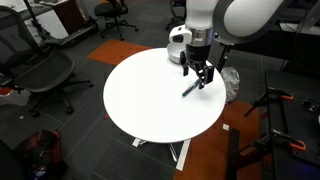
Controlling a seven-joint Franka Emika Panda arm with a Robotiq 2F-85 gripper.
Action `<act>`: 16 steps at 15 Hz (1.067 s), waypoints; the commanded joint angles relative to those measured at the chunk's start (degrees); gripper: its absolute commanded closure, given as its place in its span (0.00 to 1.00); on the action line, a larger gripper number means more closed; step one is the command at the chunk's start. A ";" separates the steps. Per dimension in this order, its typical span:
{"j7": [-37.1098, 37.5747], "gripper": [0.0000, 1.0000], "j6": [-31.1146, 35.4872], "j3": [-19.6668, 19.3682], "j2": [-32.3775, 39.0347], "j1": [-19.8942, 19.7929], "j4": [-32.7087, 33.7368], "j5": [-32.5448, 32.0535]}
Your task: Move the marker forward.
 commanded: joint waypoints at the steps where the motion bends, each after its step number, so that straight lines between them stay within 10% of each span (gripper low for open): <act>1: 6.80 0.00 -1.61 -1.97 -9.36 2.54 -5.65 -2.04; 16: 14.57 0.00 -4.33 -5.75 -19.29 5.37 -8.07 -5.06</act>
